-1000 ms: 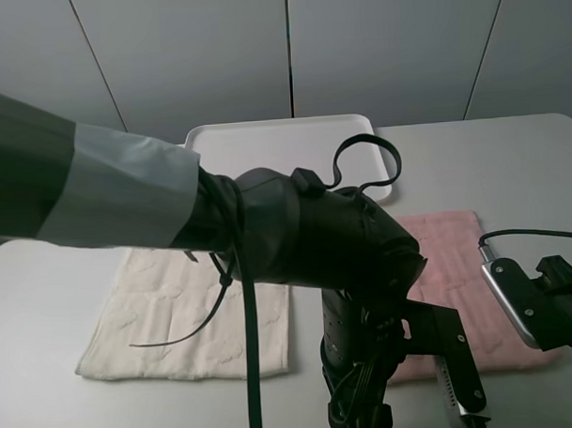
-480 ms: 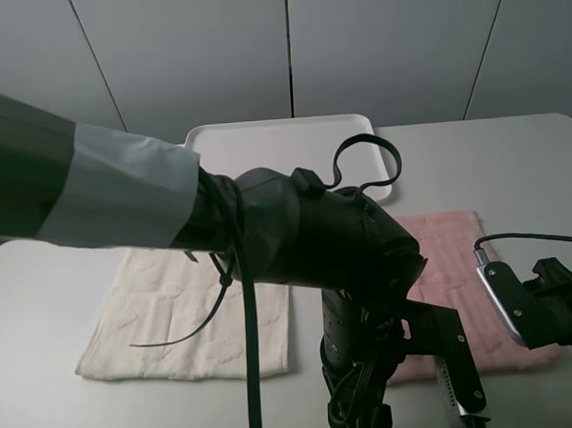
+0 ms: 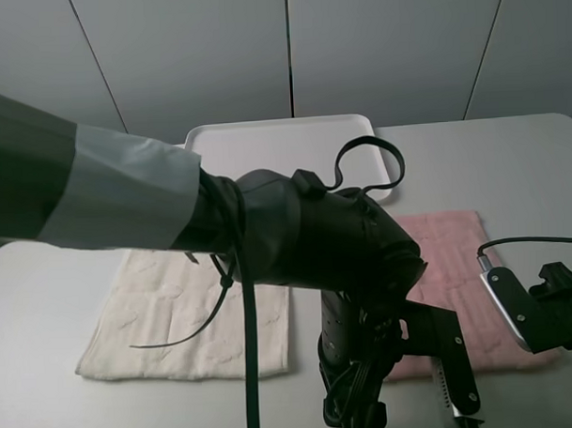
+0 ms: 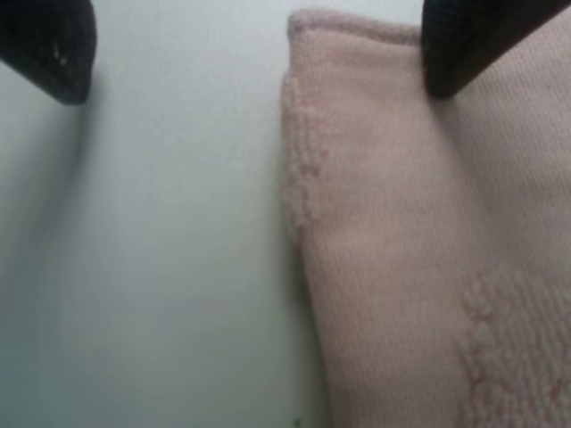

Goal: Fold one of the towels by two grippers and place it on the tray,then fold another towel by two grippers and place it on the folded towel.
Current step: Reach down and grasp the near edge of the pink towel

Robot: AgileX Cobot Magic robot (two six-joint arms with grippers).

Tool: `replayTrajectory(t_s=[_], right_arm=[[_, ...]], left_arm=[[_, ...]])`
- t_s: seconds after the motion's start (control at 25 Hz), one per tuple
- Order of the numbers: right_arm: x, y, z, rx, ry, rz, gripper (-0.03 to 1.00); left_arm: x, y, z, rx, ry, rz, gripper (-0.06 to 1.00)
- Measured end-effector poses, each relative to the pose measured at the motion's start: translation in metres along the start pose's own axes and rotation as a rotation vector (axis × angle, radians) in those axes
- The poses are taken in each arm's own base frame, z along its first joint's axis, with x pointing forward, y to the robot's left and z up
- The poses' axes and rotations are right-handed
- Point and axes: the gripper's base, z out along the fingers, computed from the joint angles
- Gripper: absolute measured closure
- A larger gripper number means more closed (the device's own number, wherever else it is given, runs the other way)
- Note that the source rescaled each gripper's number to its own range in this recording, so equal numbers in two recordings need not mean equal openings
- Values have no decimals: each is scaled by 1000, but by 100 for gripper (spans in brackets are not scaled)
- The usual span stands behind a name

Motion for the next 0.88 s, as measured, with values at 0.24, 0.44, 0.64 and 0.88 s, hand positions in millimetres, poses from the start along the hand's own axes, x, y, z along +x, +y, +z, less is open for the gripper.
replayTrajectory(t_s=[0.24, 0.44, 0.64, 0.88], right_arm=[[0, -2, 3, -15, 9, -16, -3], [0, -4, 4, 1, 7, 8, 0], [-2, -11, 5, 70, -16, 68, 41], [-3, -15, 5, 100, -20, 64, 70]], left_arm=[[0, 0, 0, 1, 2, -2, 0], [0, 0, 0, 1, 2, -3, 0], [0, 0, 0, 1, 3, -3, 0], [0, 0, 0, 2, 3, -3, 0]])
